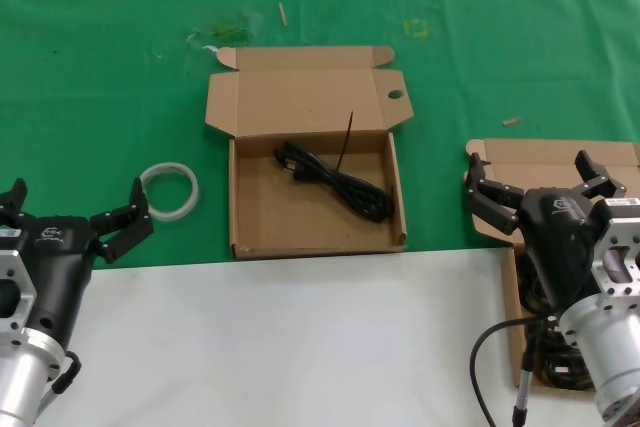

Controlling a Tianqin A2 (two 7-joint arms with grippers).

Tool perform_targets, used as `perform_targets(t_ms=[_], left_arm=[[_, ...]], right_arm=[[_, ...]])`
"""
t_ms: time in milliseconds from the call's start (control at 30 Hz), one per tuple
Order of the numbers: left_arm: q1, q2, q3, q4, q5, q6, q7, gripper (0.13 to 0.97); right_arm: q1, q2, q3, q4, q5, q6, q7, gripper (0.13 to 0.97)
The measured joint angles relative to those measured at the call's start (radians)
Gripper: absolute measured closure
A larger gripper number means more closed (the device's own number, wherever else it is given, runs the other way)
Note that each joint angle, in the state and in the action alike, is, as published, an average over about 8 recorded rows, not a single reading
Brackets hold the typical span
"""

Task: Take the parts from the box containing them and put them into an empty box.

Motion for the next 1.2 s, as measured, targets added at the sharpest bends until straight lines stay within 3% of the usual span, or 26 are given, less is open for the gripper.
perform_targets(t_ms=[1200], left_arm=[[0.0, 0.0, 0.0, 0.0, 0.0, 0.0, 0.0, 0.132]], right_arm=[[0.0, 0.0, 0.0, 0.0, 0.0, 0.0, 0.0, 0.129]])
